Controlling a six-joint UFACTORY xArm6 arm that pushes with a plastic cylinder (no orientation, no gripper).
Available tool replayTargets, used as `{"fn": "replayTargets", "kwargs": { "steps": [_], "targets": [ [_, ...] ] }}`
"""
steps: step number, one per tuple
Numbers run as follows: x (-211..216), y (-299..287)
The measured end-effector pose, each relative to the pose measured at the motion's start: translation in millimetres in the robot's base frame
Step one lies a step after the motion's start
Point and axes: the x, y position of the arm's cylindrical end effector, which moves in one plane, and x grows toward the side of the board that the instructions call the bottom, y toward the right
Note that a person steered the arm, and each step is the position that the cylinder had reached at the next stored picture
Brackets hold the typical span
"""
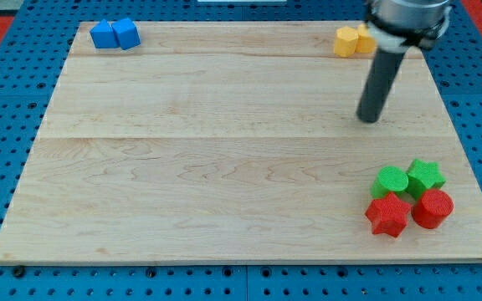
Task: Push the yellow heart to the group of the blocks
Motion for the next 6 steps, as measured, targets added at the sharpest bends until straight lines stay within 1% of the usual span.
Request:
{"fn": "replayTargets", "kwargs": {
  "steps": [1, 2, 3, 4, 5, 6],
  "targets": [
    [-59.9, 66.0],
    [-125.7, 103.3],
    [-197.4, 94.7],
    [-199.4, 71.7],
    [-155.1, 24.6],
    [-113.3, 10.2]
  ]
}}
